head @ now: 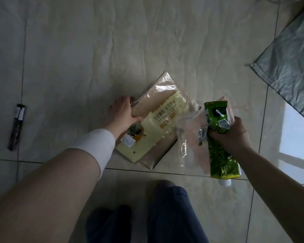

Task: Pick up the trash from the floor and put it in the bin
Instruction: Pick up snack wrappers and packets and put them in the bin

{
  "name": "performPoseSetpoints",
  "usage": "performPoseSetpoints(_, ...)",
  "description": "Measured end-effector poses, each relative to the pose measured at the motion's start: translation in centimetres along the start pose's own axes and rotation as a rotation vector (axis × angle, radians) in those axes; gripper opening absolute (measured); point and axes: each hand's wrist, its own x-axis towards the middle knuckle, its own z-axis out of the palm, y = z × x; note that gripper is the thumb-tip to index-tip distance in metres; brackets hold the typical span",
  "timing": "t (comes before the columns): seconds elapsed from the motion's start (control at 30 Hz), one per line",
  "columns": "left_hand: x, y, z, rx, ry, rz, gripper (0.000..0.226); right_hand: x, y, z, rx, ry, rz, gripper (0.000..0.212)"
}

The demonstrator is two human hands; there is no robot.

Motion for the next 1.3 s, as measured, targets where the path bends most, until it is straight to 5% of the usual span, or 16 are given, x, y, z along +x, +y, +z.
performPoseSetpoints(0.23,-4.0,-2.4,-4.1,-0.365,-0.224,-0.143,0.058,-3.7,-3.3,0.5,0.064,-0.023,0.052,0.076)
performPoseSetpoints(0.4,-10.3,-5.2,-9.6,-0.624,-0.153,-0.272,0.046,-9.8,-7.8,-0.1,0.136,-0.074,0.068,0.075)
performPoseSetpoints(0.53,-17.6,-6.9,-14.8,-0.834,-0.136,-0.349,0.009,-15.8,-11.8,-1.4,0.113,-0.141,0.031,0.074)
performPoseSetpoints(0.67,-26.5,-8.0,-19.5,-1.121,-0.121,-0.45,0.031,-22.4,-15.2,-3.0,0.134,-0.24,0.009,0.06)
performPoseSetpoints(0.8,-34.9,-9.5,-22.0,-1.307,-0.018,-0.469,0.022,-28.4,-17.3,-4.0,0.234,-0.41,-0.059,0.022)
performPoseSetpoints(1.3,-60.6,-13.3,-19.3,-1.691,0.64,-0.815,0.035,-47.0,-20.7,-2.7,0.027,-0.918,-0.325,0.016)
